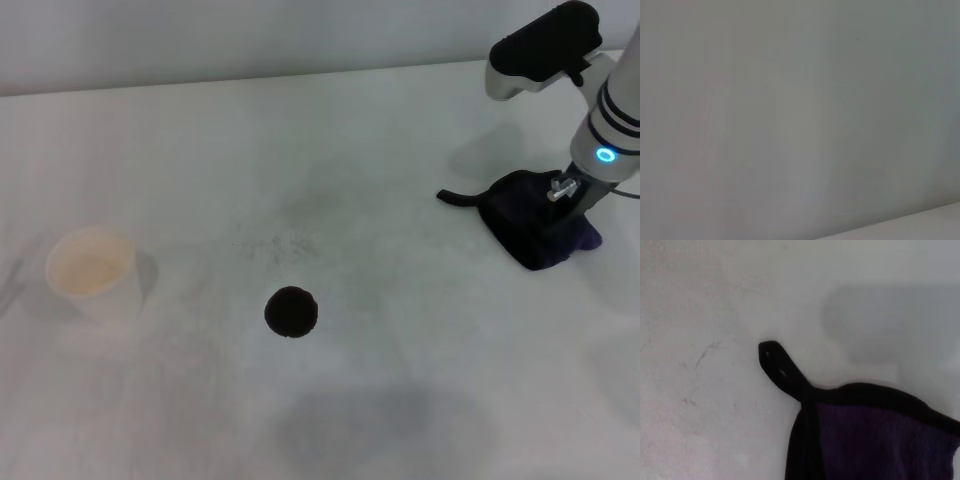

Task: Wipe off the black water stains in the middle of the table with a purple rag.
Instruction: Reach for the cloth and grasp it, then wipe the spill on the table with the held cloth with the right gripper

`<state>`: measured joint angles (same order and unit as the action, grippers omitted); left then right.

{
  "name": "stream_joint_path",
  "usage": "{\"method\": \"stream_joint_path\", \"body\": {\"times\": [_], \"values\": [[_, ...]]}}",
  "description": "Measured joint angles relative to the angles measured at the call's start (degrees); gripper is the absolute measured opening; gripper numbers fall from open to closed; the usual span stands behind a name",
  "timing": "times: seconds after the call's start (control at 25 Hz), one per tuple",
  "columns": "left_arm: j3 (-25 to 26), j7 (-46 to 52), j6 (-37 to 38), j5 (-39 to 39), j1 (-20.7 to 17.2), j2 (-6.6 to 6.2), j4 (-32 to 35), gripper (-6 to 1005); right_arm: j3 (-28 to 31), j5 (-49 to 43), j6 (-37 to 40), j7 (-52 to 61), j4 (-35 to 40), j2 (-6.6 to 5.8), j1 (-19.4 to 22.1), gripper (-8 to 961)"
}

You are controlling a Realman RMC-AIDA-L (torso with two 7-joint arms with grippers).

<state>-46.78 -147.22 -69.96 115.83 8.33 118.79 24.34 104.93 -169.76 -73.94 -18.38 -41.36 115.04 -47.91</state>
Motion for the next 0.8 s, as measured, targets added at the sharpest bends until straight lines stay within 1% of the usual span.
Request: {"method": "stream_joint_path", "body": {"times": [0.44, 0.64, 0.8], "values": [[0.03, -1.57, 0.80, 0.06, 1.23, -0.22, 0.08, 886, -0.81, -0.11, 1.21, -0.15, 1.20, 0.10, -1.08, 384], [0.10, -2.21, 1.04, 0.23, 1.75, -0.20, 0.01, 885, -3.09, -0.14, 1.19, -0.30, 1.14, 0.15, -1.53, 205], [0.12, -2.02, 1.53, 0.13, 2.09, -0.23, 0.00, 885, -3.47, 0.56, 0.16, -1.45, -1.37, 0.44, -1.75, 163]]}}
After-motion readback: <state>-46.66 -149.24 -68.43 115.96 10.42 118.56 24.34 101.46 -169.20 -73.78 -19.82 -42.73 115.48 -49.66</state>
